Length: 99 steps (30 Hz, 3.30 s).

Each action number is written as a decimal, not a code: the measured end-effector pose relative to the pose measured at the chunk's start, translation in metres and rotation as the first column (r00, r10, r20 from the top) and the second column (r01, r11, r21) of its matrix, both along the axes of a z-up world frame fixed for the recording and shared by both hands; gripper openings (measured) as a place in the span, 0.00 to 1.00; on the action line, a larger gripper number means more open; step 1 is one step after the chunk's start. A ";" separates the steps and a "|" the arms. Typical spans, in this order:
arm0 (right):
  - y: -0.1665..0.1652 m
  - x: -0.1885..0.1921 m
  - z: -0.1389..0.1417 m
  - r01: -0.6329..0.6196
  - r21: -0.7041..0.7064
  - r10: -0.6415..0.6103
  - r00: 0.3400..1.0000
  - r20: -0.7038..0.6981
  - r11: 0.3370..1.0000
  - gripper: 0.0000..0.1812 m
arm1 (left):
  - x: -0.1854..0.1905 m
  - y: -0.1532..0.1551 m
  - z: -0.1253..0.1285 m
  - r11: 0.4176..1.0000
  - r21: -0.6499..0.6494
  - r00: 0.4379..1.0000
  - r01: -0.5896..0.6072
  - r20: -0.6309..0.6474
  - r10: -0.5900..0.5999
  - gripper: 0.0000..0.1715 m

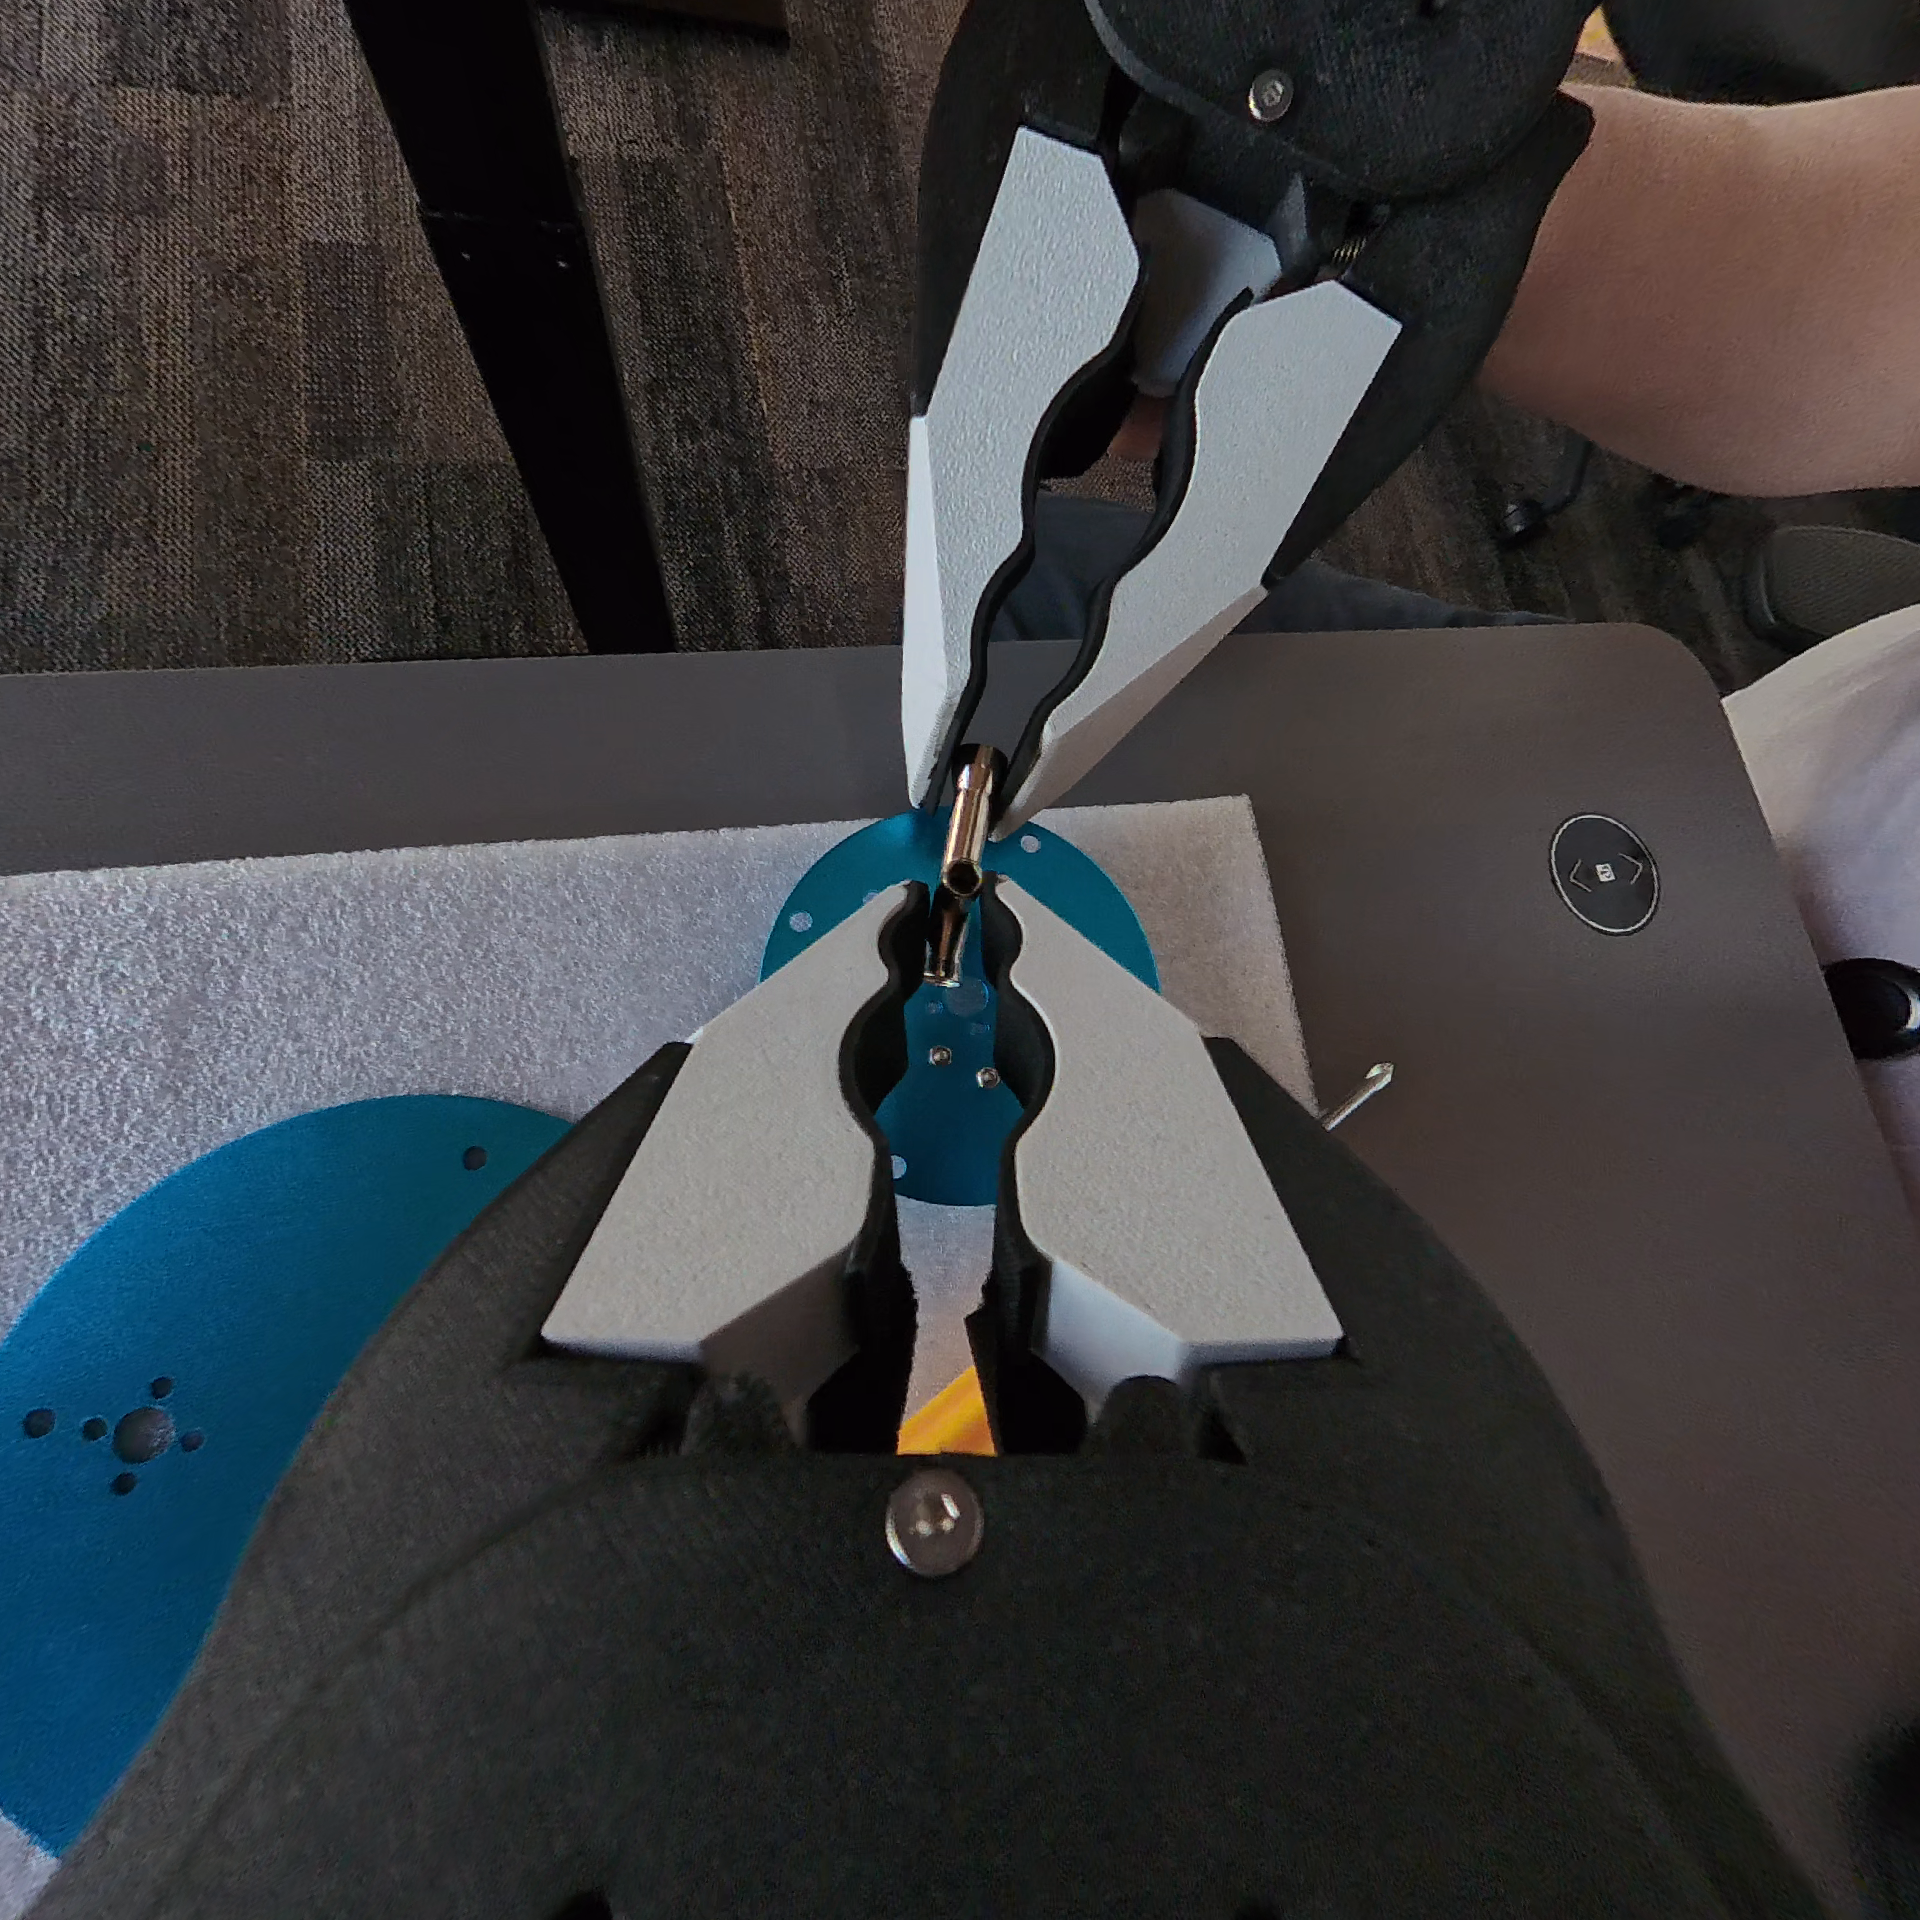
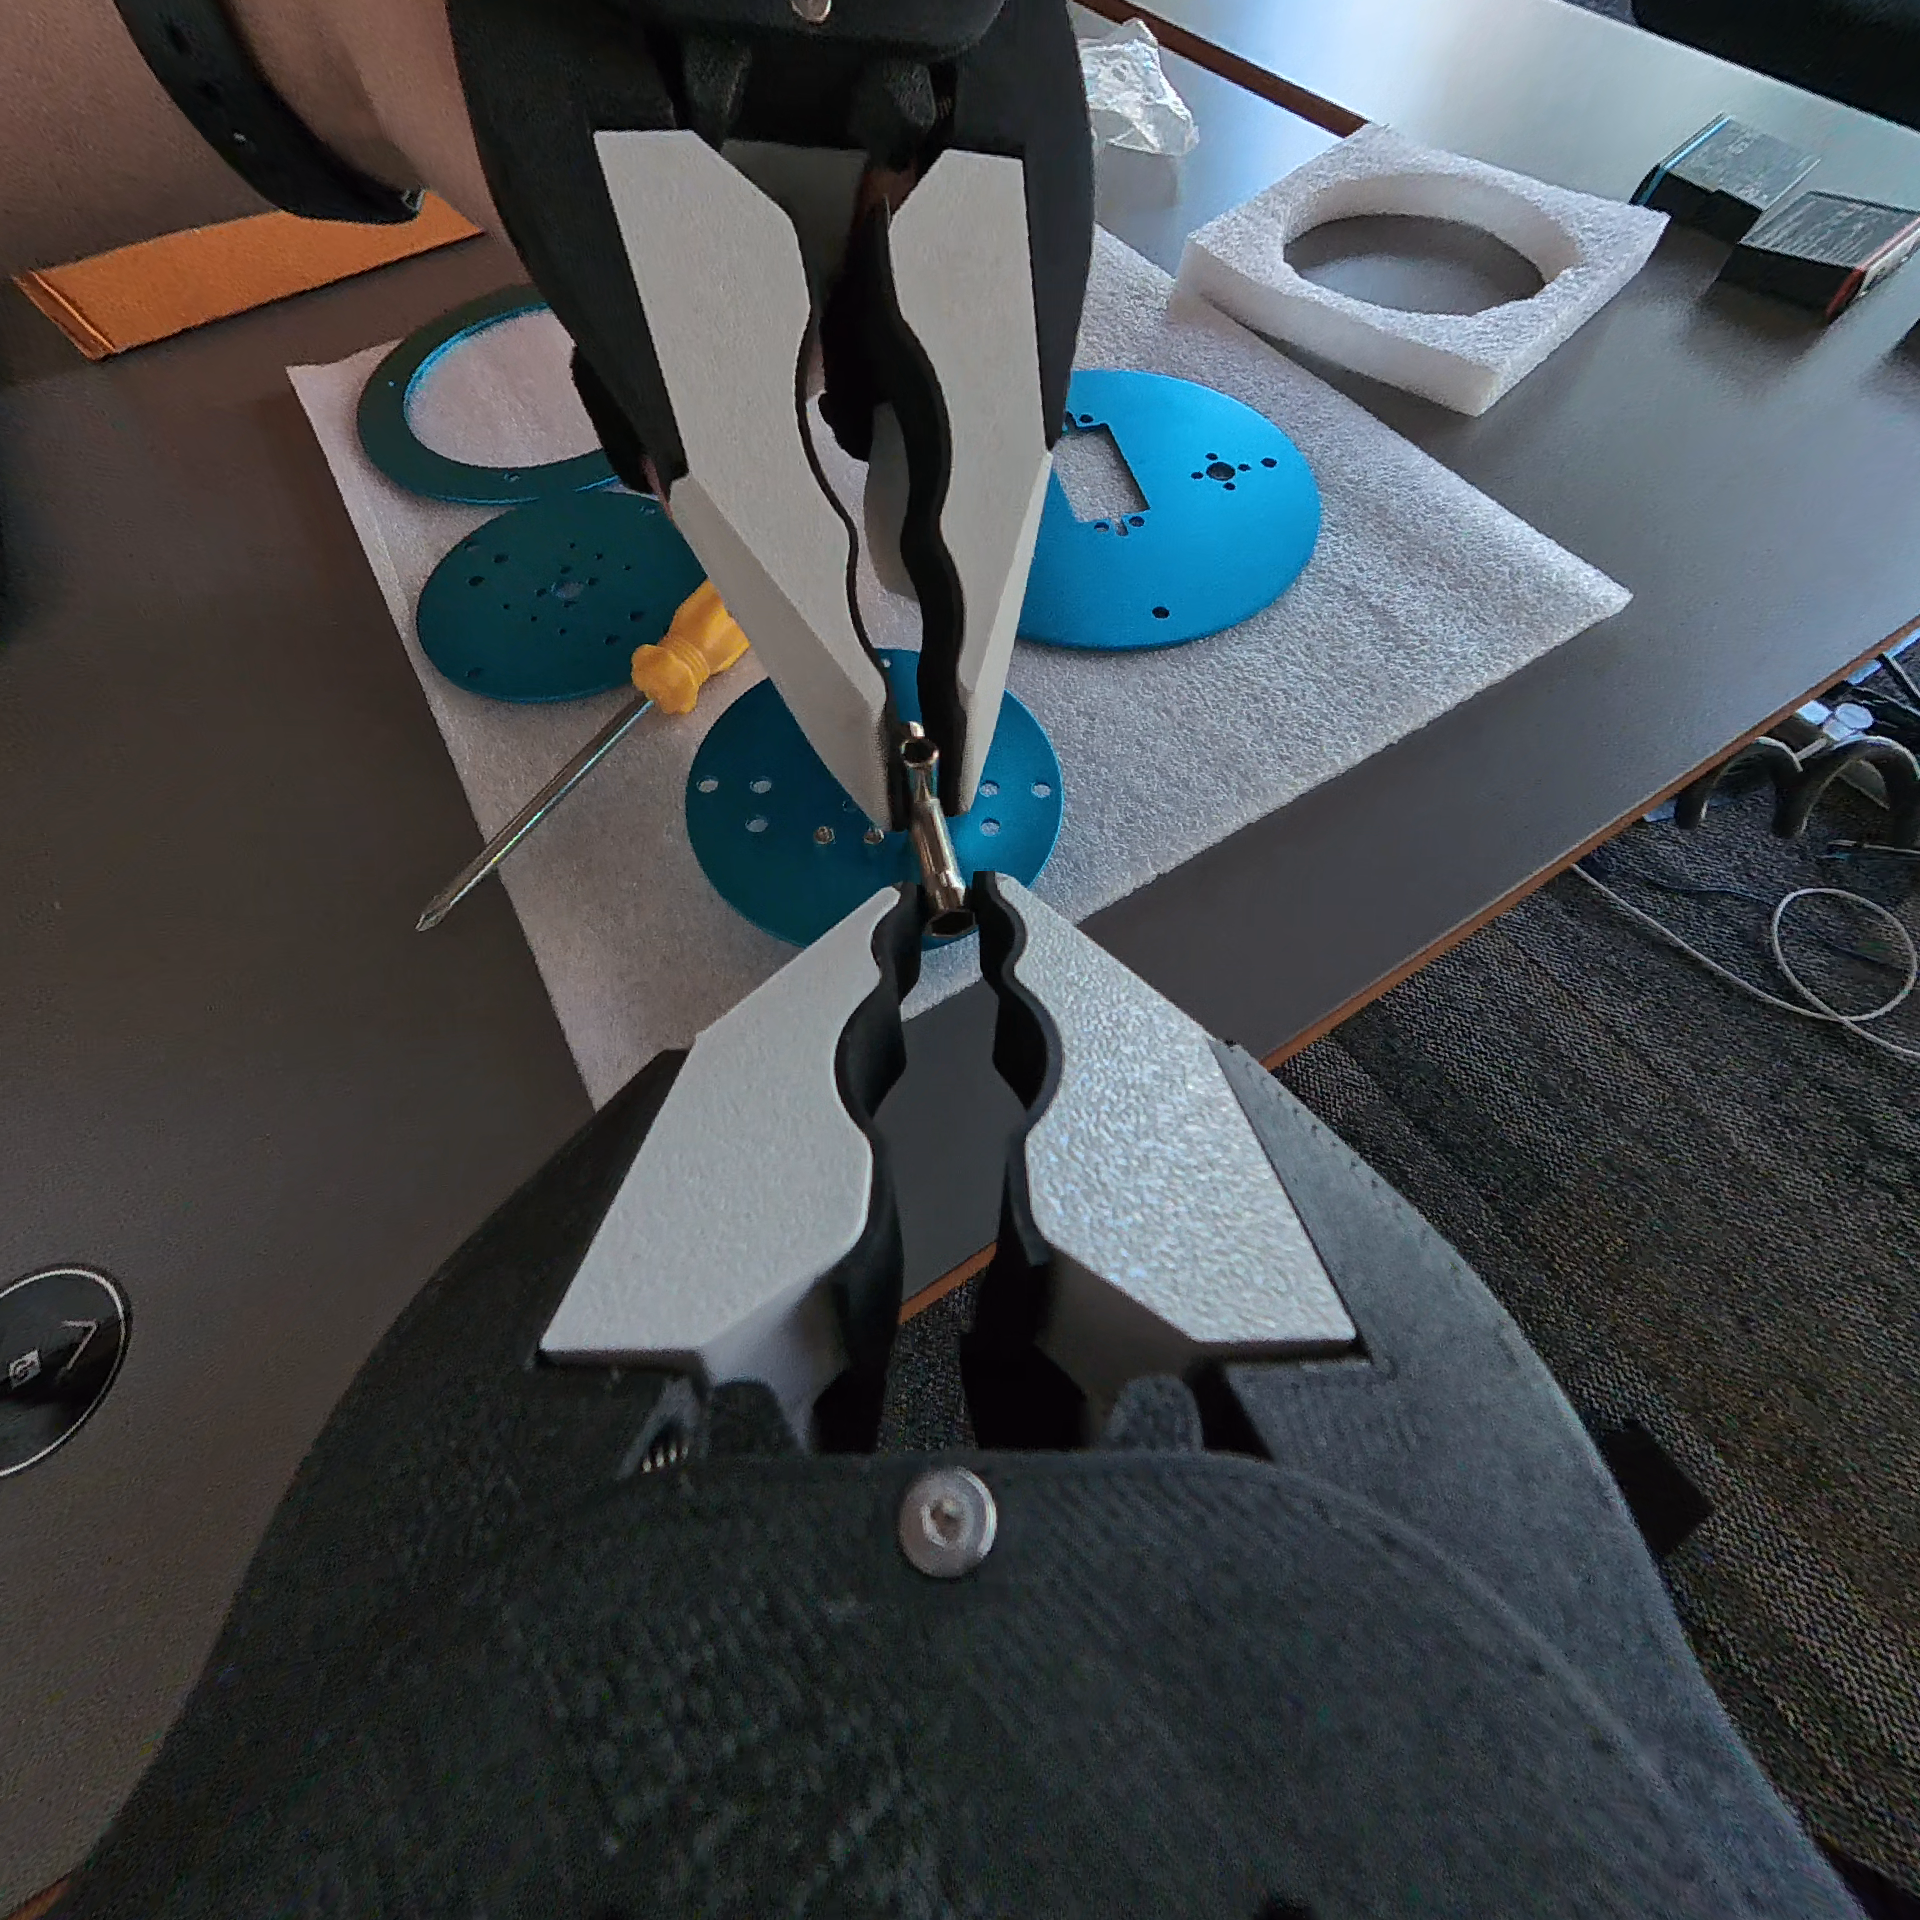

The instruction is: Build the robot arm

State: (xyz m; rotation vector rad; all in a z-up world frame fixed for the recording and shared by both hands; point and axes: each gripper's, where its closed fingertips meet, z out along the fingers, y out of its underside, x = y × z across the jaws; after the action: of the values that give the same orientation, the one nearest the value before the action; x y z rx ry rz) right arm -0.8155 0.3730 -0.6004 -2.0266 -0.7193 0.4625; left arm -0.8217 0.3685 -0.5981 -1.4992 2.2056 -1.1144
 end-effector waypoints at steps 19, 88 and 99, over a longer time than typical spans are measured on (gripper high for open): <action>0.002 0.004 -0.005 0.077 -0.042 -0.076 0.997 0.005 0.996 0.06 | 0.001 0.000 -0.003 0.999 0.034 0.999 0.033 0.000 -0.033 0.04; -0.005 -0.009 0.003 0.104 0.041 -0.107 0.992 0.070 0.994 0.17 | -0.010 -0.006 -0.001 0.992 0.082 0.994 0.091 0.053 -0.095 0.03; -0.007 -0.011 0.000 0.113 0.032 -0.114 0.992 0.061 0.993 0.12 | -0.011 -0.007 -0.003 0.983 0.142 0.993 0.114 0.028 -0.119 0.03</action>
State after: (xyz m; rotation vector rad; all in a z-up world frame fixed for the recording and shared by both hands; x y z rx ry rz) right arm -0.8270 0.3663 -0.6008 -2.0502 -0.6408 0.3219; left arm -0.8322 0.3620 -0.6009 -1.2977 2.3194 -0.9878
